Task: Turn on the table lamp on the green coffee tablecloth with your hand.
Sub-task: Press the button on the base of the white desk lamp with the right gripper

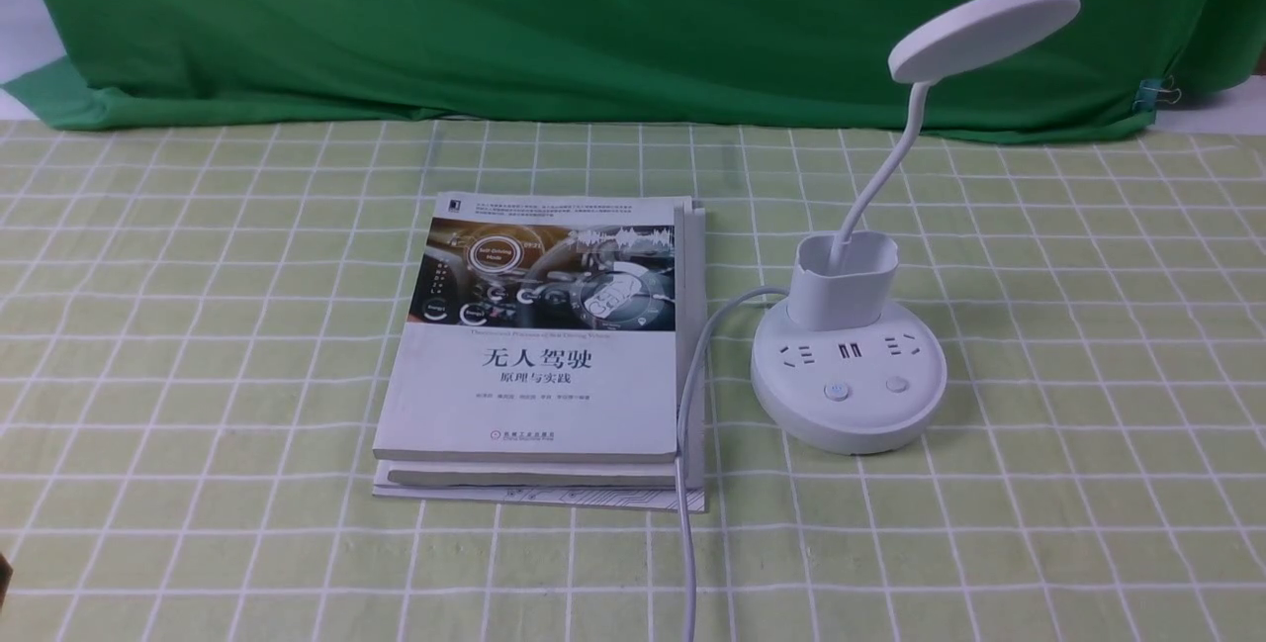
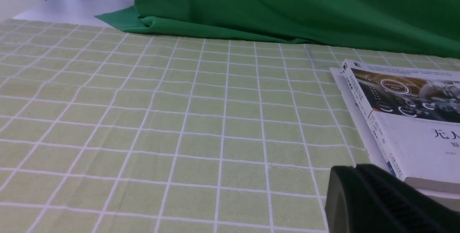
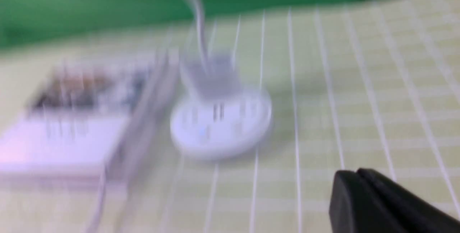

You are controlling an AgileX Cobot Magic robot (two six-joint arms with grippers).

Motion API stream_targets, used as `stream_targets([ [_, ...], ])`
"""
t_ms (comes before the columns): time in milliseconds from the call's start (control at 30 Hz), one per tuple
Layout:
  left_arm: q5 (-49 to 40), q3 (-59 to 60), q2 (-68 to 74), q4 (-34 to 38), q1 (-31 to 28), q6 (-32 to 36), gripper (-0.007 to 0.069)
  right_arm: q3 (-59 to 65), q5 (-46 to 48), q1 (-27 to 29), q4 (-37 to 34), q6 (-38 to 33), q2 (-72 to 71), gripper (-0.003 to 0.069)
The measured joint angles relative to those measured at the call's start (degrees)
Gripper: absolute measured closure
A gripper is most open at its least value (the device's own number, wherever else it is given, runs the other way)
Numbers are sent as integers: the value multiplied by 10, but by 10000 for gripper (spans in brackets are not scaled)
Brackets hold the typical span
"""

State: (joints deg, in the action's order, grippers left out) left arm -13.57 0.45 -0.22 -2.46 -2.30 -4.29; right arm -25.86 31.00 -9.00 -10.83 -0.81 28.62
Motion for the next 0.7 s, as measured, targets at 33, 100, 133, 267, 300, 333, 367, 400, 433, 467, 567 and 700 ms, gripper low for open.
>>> stream_targets([
  [33,0,0,0,0,0,0,622,-20,29,-3,0,-16,35,627],
  [100,0,0,0,0,0,0,622,-61,88,-4,0,-50,117,627],
  [133,0,0,0,0,0,0,622,-78,106,-4,0,-61,155,627],
  [267,0,0,0,0,0,0,622,-133,133,-12,1,-79,286,624],
  [300,0,0,0,0,0,0,622,-139,134,-14,1,-79,297,623],
  [333,0,0,0,0,0,0,622,-161,135,-23,1,-83,344,608],
  [367,0,0,0,0,0,0,622,-175,135,-33,1,-86,370,596],
  [400,0,0,0,0,0,0,622,-190,135,-44,2,-89,395,582],
  [433,0,0,0,0,0,0,622,-190,135,-44,2,-89,395,578],
  [467,0,0,0,0,0,0,622,-219,135,-67,2,-91,437,556],
  [567,0,0,0,0,0,0,622,-264,135,-100,2,-95,499,546],
  [700,0,0,0,0,0,0,622,-317,134,-123,2,-113,577,600],
])
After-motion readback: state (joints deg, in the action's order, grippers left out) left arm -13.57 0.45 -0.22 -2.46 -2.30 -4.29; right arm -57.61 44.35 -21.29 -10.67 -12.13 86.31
